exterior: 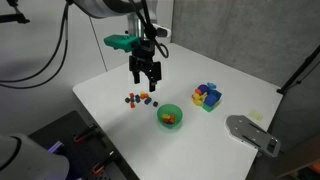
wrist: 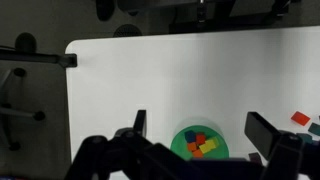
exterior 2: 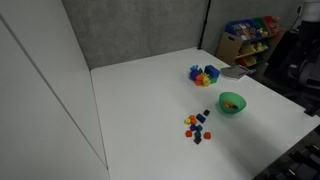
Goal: Pick up the small brown block from the table and put it in the green bowl
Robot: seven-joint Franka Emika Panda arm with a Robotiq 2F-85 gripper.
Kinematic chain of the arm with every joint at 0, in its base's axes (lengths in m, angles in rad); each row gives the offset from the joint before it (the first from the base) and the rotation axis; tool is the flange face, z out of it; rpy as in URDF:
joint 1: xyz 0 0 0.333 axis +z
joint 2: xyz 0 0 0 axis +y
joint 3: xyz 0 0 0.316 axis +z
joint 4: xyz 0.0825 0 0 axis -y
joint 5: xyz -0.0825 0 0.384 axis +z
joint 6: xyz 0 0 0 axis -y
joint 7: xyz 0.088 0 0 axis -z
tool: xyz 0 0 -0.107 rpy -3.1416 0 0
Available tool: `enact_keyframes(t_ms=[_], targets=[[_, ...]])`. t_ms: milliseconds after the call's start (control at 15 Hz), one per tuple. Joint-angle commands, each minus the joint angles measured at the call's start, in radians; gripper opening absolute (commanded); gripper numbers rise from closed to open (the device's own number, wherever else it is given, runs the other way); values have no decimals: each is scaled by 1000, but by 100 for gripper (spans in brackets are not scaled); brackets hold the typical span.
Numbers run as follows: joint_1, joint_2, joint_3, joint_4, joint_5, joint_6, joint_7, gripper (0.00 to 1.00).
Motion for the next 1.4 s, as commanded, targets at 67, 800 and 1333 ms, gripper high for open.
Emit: enact_keyframes(t_ms=[67, 800, 1333], targets=[[16, 0, -15, 2, -3, -2, 3, 100], [73, 146, 3, 45, 36, 138, 17, 100], [133, 363, 22, 95, 94, 329, 12, 100]])
